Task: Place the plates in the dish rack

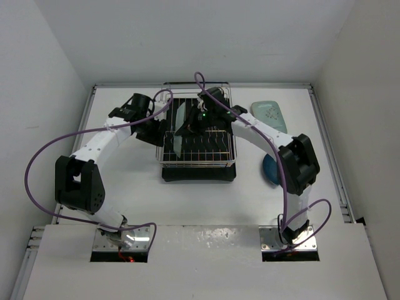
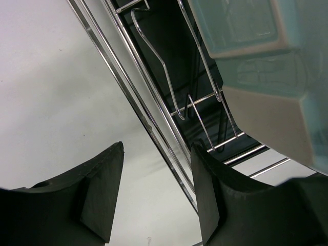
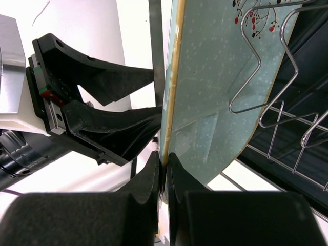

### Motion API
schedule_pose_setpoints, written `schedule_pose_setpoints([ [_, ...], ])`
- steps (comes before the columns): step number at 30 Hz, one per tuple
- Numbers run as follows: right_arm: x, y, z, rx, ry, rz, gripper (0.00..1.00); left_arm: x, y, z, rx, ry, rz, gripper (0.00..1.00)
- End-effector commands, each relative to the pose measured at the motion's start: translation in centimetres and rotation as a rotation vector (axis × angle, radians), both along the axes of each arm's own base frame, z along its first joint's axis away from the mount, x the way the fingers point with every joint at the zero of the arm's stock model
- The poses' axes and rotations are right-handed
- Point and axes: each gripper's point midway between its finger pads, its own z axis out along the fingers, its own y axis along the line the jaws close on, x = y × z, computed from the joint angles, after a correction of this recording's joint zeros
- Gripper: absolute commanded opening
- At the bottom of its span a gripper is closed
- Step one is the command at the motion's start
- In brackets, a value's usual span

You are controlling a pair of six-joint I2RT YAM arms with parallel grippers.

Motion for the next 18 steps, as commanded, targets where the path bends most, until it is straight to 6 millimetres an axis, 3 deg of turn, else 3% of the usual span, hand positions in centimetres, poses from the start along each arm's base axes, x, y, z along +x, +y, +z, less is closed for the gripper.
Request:
schedule_pose_setpoints([
  [1,-0.1,0.5,7.3,0.134,-0.150,0.041,0.00,0.6,-0.5,0.7,-0.013,-0.034,-0.014,0.59],
  [8,-1.4,0.0,5.3,0.092,-0.109,0.051,0.00,0.8,-0.5,1.0,-0.015,-0.043,-0.014,0.59],
  [11,-1.3,-0.4,4.3,0.027,-0.110,0.053,0.00,0.8,-0.5,1.0,-0.015,-0.043,-0.014,0.59],
  [16,-0.2,0.0,4.5,-0.006,-0.152,0.045,0.00,0.9,-0.4,1.0,-0.008,-0.045,-0.009,0.62],
  [17,-0.3,-0.2,3.3,-0.042,-0.134,0.058,0.00,0.9,-0.4,1.0,-0.008,-0.045,-0.009,0.64],
  [18,0.2,0.2,4.2,-0.039,-0.156,0.054,0.01,0.9,-0.4,1.0,-0.008,-0.045,-0.009,0.65],
])
